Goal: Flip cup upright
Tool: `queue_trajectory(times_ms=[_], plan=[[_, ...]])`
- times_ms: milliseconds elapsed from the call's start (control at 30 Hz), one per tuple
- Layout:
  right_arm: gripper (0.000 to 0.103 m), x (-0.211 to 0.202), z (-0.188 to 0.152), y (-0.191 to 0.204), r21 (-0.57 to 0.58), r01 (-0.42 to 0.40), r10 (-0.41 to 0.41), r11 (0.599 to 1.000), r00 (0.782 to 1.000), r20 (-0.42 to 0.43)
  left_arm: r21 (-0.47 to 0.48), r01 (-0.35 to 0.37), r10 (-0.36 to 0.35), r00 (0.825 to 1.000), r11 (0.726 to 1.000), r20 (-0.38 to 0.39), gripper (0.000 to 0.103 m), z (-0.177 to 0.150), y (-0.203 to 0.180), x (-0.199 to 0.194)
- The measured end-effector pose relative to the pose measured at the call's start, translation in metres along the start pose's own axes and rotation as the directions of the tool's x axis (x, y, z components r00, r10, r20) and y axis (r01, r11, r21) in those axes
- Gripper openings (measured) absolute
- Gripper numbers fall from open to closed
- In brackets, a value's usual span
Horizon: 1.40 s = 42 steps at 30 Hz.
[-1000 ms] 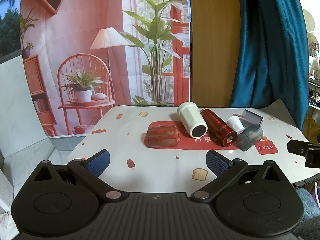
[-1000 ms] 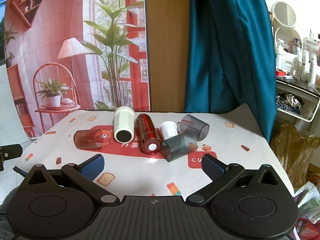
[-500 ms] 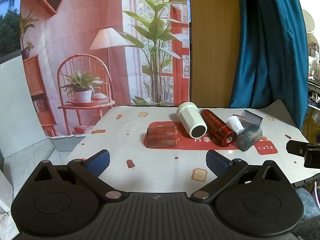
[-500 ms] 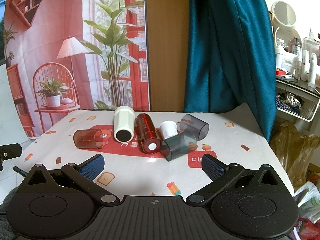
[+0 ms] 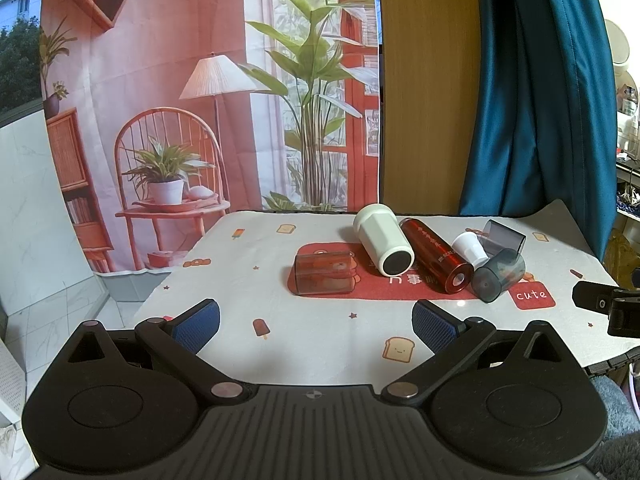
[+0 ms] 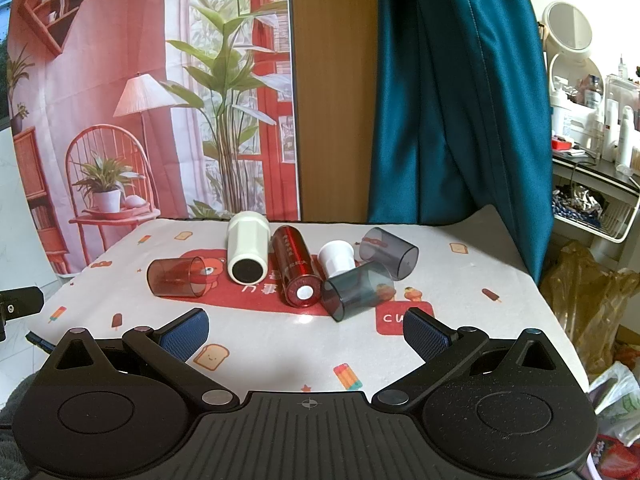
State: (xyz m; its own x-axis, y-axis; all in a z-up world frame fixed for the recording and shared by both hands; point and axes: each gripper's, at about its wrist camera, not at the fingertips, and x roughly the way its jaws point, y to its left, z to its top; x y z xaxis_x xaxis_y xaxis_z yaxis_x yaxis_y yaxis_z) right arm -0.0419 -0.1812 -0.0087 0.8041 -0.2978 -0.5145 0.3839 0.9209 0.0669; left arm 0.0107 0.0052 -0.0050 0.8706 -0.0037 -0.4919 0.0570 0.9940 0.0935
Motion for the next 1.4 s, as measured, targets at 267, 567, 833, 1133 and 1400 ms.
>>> queue_trajectory(times_ms=[267,567,833,1133,1400], plan=[[0.103,0.0,0.0,0.0,0.001,0.0,0.0,1.0,1.0,-0.001,0.0,0.001,-0.001,1.0,1.0,0.0,0.103,-0.001,0.0,0.0],[0.103,0.0,0.0,0.0,0.001,0.0,0.0,1.0,1.0,-0.001,-0.003,0.002,-0.002,1.0,1.0,-0.003,0.103,0.0,0.0,0.0],[0.103,0.0,0.001,0.0,0.001,0.001,-0.001,1.0,1.0,-0.002,-0.006,0.003,-0.003,1.0,1.0,-0.006,0.103,-0.001,0.001,0.0],[0.103,0.005,-0.003,-0.002,0.007,-0.014,0.014,1.0,1.0,0.001,-0.018,0.013,-0.014,1.0,1.0,-0.02,0.103,0.001,0.004,0.004],[0.103,0.004,0.005,-0.014,0.059,-0.074,0.07,0.995,0.995,0.073,0.019,0.024,-0.024,1.0,1.0,-0.006,0.103,0.004,0.002,0.015]])
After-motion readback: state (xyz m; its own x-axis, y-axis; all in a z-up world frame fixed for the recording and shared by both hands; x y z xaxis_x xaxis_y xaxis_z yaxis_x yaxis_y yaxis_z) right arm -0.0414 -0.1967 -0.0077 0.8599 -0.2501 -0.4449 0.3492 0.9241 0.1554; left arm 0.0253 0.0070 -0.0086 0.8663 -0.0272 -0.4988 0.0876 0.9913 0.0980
